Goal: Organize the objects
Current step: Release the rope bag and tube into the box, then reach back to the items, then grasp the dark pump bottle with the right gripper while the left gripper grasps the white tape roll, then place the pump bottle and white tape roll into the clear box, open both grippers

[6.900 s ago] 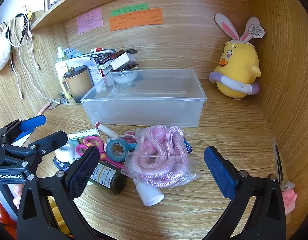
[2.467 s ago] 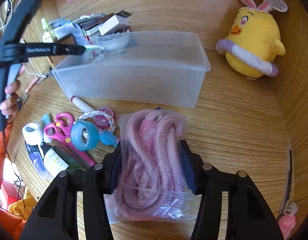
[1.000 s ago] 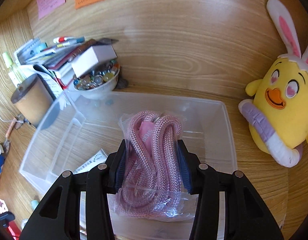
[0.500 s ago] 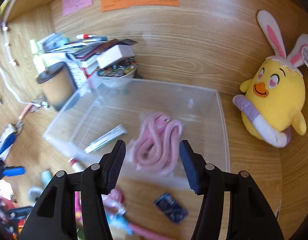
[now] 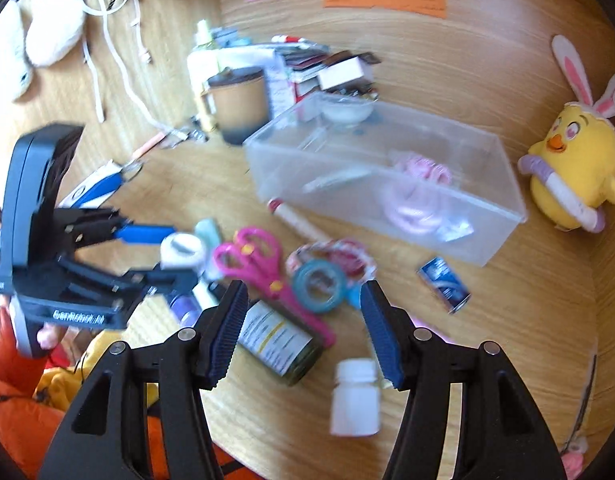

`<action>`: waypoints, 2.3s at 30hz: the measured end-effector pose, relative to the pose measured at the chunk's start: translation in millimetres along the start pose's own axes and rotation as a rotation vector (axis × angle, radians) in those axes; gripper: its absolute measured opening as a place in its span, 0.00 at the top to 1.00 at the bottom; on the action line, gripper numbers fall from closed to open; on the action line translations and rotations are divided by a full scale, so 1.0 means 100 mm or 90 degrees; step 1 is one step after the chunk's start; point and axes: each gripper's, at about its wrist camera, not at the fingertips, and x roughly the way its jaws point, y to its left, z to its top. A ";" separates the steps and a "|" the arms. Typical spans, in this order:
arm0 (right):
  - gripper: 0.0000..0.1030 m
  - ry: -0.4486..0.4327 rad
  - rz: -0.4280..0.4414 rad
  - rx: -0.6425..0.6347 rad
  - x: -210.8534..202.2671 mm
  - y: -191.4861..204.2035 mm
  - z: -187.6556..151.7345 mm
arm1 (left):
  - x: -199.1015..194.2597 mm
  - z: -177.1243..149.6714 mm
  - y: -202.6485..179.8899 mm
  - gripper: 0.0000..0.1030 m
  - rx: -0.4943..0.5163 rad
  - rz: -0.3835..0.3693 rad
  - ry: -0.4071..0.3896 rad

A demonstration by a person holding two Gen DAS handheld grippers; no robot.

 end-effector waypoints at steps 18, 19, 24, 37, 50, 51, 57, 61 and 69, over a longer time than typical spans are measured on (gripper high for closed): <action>0.47 0.051 -0.002 -0.052 0.38 0.21 -0.12 | -0.08 0.11 0.04 0.62 -0.018 0.008 -0.038; 0.47 0.055 -0.002 -0.053 0.41 0.21 -0.12 | -0.10 0.13 0.04 0.62 -0.016 0.009 -0.043; 0.63 0.052 0.010 -0.055 0.42 0.24 -0.14 | -0.17 0.24 0.02 0.62 -0.010 0.010 -0.066; 0.63 -0.047 -0.028 -0.016 -0.02 -0.03 0.17 | -0.33 0.73 -0.07 0.62 0.014 0.034 -0.132; 0.63 -0.097 -0.099 0.097 0.02 -0.76 0.84 | -0.09 1.33 -0.06 0.62 0.024 0.072 -0.138; 0.63 -0.096 -0.105 0.101 0.05 -0.80 0.88 | -0.04 1.37 -0.07 0.62 0.024 0.074 -0.133; 0.63 -0.068 -0.101 0.118 0.31 -0.92 1.05 | 0.30 1.52 -0.04 0.62 0.029 0.083 -0.094; 0.63 -0.038 -0.072 0.111 0.53 -0.92 1.12 | 0.49 1.56 0.01 0.62 0.029 0.089 -0.063; 0.63 0.007 -0.065 0.087 0.88 -0.85 1.17 | 0.69 1.58 0.03 0.62 0.043 0.083 -0.029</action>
